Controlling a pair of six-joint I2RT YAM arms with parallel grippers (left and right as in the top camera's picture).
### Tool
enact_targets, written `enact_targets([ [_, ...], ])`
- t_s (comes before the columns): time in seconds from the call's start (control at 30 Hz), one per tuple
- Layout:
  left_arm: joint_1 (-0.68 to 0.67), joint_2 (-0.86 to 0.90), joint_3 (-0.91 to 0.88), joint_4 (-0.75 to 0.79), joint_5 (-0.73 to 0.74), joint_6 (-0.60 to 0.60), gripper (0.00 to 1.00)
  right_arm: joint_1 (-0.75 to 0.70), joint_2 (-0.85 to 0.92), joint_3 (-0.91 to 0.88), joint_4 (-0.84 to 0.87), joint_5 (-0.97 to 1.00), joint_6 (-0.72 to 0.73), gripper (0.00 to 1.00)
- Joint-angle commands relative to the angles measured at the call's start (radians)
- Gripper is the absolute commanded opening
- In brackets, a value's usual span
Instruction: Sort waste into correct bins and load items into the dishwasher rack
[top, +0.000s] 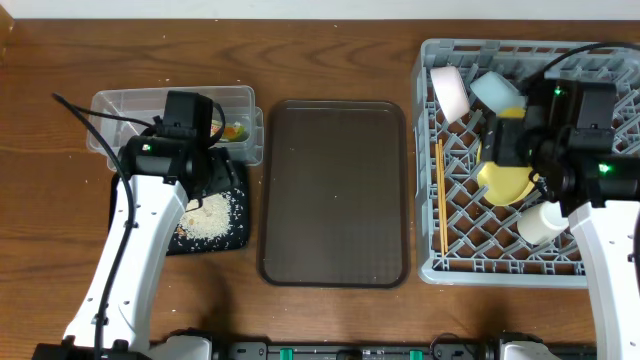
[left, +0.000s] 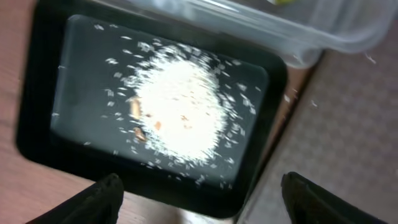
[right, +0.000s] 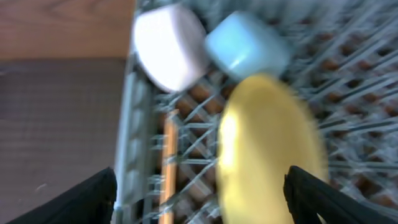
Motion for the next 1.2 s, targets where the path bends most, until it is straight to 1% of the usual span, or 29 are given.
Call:
enact_targets([
  [0.0, 0.0, 0.003, -0.003, -0.03, 0.13, 0.127, 0.88, -0.015, 0.002, 0.011, -0.051, -0.1, 0.052, 0.89],
  [0.1, 0.0, 0.003, -0.004, -0.089, 0.16, 0.128, 0.89, -0.015, -0.001, 0.0, -0.125, -0.098, 0.079, 0.88],
  [0.17, -0.003, 0.0, -0.012, -0.115, 0.161, 0.141, 0.89, -0.015, -0.012, -0.022, -0.151, -0.097, 0.08, 0.9],
  [0.27, -0.005, -0.033, -0.048, -0.122, 0.166, 0.15, 0.89, -0.011, -0.055, -0.084, -0.142, -0.054, 0.111, 0.91],
  [0.33, -0.013, -0.081, -0.091, -0.099, 0.166, 0.15, 0.89, 0.004, -0.105, -0.148, -0.116, -0.011, 0.132, 0.93],
  [0.4, -0.028, -0.154, -0.15, -0.054, 0.166, 0.149, 0.89, 0.03, -0.173, -0.22, -0.073, 0.008, 0.131, 0.99],
  [0.5, -0.063, -0.302, -0.25, 0.027, 0.166, 0.149, 0.89, 0.088, -0.31, -0.335, 0.005, 0.065, 0.136, 0.99],
  [0.57, -0.083, -0.409, -0.314, 0.081, 0.165, 0.148, 0.89, 0.124, -0.399, -0.399, 0.045, 0.122, 0.182, 0.99],
  [0.6, -0.09, -0.463, -0.347, 0.105, 0.166, 0.145, 0.9, 0.141, -0.448, -0.432, 0.062, 0.148, 0.207, 0.99],
  [0.63, -0.093, -0.52, -0.38, 0.128, 0.166, 0.145, 0.94, 0.152, -0.488, -0.456, 0.072, 0.158, 0.222, 0.99],
  [0.7, -0.092, -0.614, -0.42, 0.14, 0.166, 0.145, 0.95, 0.163, -0.562, -0.499, 0.077, 0.159, 0.229, 0.99],
  [0.77, -0.092, -0.672, -0.433, 0.14, 0.166, 0.146, 0.95, 0.164, -0.607, -0.524, 0.069, 0.159, 0.229, 0.99],
  [0.93, -0.092, -0.761, -0.434, 0.139, 0.166, 0.146, 0.95, 0.164, -0.642, -0.538, 0.05, 0.159, 0.229, 0.99],
  [1.17, -0.092, -0.769, -0.434, 0.139, 0.166, 0.146, 0.95, 0.164, -0.638, -0.538, 0.016, 0.16, 0.229, 0.99],
])
